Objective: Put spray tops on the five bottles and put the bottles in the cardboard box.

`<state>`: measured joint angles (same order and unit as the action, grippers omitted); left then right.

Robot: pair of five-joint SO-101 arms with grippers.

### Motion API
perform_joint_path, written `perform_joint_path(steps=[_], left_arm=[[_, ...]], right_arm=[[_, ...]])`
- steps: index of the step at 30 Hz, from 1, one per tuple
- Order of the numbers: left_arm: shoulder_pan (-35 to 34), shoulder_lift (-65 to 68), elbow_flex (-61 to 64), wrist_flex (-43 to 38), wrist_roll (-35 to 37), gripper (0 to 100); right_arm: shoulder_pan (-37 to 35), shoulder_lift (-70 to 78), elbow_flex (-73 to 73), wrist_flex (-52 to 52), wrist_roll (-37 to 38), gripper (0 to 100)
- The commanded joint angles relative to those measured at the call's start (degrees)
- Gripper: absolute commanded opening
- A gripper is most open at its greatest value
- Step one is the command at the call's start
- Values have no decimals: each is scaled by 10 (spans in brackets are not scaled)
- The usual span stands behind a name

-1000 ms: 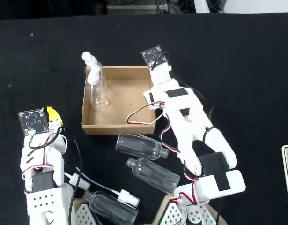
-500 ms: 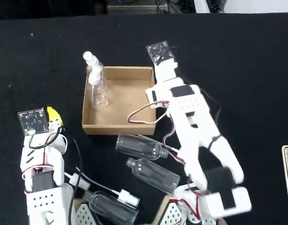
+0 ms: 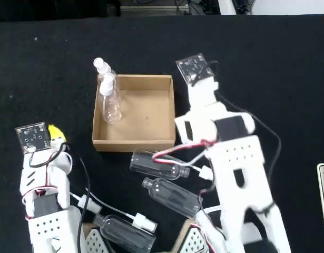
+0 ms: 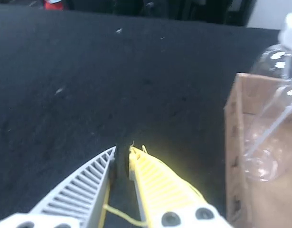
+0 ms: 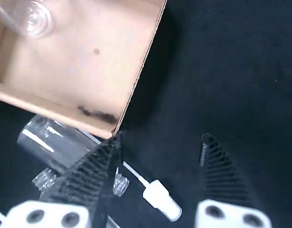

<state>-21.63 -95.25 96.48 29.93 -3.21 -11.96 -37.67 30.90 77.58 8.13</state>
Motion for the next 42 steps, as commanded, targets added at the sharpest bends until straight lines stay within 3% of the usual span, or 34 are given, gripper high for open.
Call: perform_joint_path(steps=[1, 5, 9, 13, 17, 24, 32, 42], left_arm=[[-10, -8, -9, 2, 0, 30], [-36, -8, -1, -28, 9, 30], [-119, -8, -7, -35, 122, 30], [-193, -4, -3, -82, 185, 30], [-226, -4, 14, -133, 202, 30], [-234, -4, 11, -142, 203, 30], [-212, 18, -29, -142, 212, 30], [-238, 347, -231, -139, 215, 30]], right_arm=[[-43, -63, -33, 49, -2, 233], [-191, -88, -32, 108, -6, 234], [-327, -91, -7, 110, -6, 237], [-426, -91, 66, 55, -23, 235], [-494, -91, 140, -26, -116, 234], [-545, -91, 227, -154, -169, 234], [-578, -91, 264, -177, -169, 237], [-578, -95, 299, -223, -169, 234]])
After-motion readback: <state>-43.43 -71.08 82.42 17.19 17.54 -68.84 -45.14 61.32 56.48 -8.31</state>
